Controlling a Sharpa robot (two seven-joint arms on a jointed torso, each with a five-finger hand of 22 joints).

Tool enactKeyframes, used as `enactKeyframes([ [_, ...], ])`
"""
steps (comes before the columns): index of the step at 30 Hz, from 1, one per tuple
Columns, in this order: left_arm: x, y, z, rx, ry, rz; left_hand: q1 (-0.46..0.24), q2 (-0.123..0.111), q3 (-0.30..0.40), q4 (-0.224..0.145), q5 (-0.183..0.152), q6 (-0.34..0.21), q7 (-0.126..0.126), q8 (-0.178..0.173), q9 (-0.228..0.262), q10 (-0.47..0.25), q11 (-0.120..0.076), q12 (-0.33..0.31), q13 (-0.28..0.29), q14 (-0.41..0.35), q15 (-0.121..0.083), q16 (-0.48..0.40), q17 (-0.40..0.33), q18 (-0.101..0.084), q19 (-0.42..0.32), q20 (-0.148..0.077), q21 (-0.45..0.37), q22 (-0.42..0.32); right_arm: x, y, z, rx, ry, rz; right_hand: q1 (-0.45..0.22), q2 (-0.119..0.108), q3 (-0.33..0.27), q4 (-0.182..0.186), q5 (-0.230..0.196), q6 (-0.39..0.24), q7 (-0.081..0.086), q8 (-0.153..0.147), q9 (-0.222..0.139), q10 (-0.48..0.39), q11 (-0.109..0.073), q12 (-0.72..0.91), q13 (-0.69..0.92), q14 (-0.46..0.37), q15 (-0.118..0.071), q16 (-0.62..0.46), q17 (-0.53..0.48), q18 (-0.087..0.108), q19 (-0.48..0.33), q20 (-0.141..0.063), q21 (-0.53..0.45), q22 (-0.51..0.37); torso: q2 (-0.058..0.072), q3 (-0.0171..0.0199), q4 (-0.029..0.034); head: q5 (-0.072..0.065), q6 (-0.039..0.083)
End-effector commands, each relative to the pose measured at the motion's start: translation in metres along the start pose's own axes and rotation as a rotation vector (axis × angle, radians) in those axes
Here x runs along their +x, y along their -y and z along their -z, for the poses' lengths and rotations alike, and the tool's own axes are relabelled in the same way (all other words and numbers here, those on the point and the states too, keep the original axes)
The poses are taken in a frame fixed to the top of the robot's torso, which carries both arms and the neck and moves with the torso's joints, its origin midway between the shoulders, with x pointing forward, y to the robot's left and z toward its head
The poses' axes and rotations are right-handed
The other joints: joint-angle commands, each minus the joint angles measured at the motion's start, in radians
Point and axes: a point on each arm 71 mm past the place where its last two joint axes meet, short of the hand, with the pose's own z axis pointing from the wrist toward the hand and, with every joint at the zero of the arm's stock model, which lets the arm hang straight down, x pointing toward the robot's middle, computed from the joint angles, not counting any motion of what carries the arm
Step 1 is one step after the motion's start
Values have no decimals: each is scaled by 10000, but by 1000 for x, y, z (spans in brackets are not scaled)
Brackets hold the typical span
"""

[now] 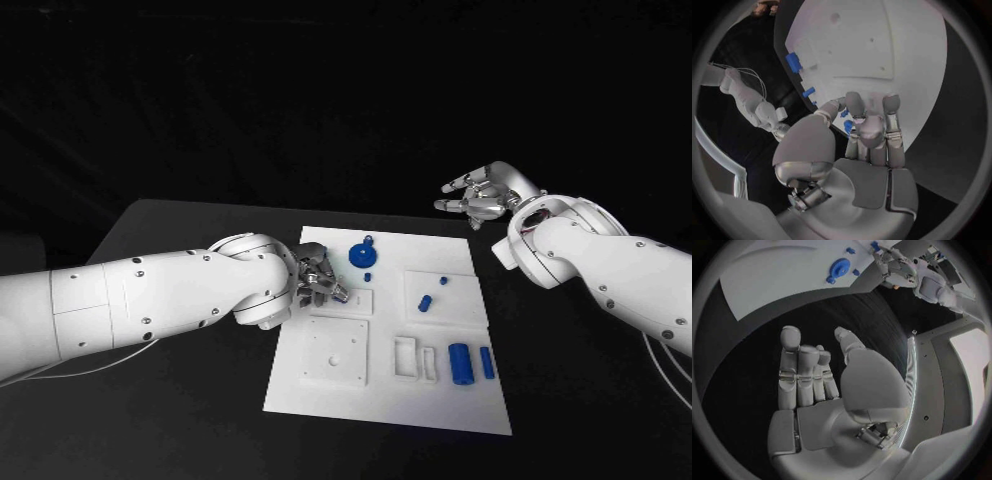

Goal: Assemble the parts on the task board

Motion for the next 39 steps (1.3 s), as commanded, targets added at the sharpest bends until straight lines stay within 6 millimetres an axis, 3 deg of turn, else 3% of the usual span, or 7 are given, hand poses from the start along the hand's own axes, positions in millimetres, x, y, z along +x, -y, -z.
enactKeyframes([
  [1,6,-5,-1,-360,-423,-326,47,226,565,-594,-70,1755,-948,25,1462,393,-96,66,16,73,-3,89,48,-94,81,38,-79,105,1,0,0,2,-134,21,-52,26,33,-20,69,64,-4,-6,-8,-64,26,-49,-14,12,-56,-59,0,139,411,-33,-21,-12,4,1,1,0,-11],
  [13,8,-3,-2,-330,-595,-450,5,322,524,-565,-190,1827,-972,39,1585,390,-103,191,80,85,9,152,169,-81,112,70,-149,152,2,-1,-1,-2,-135,9,-70,18,92,-55,212,74,-5,-4,-8,-67,22,-50,-16,8,-59,-70,-4,139,408,-36,-28,-14,-4,8,-4,14,-37],
  [25,9,2,-5,-244,-742,-563,-29,503,404,-483,-572,1918,-1028,137,1861,379,-128,471,262,128,19,223,335,-41,153,132,-182,168,2,0,-1,18,-136,11,-101,4,140,-90,341,86,-7,-6,-9,-67,19,-48,-14,13,-62,-62,5,136,410,-41,-16,-11,1,6,-11,17,-43],
  [39,9,4,-9,-291,-863,-680,-3,545,406,-522,-591,1916,-1029,152,1904,381,-133,502,303,135,21,239,376,-31,157,143,-179,172,3,0,-2,44,-170,9,-111,-2,173,-124,408,86,-7,-6,-9,-68,17,-48,-14,9,-64,-72,2,136,407,-42,-27,-14,-1,4,-5,13,-32],
])
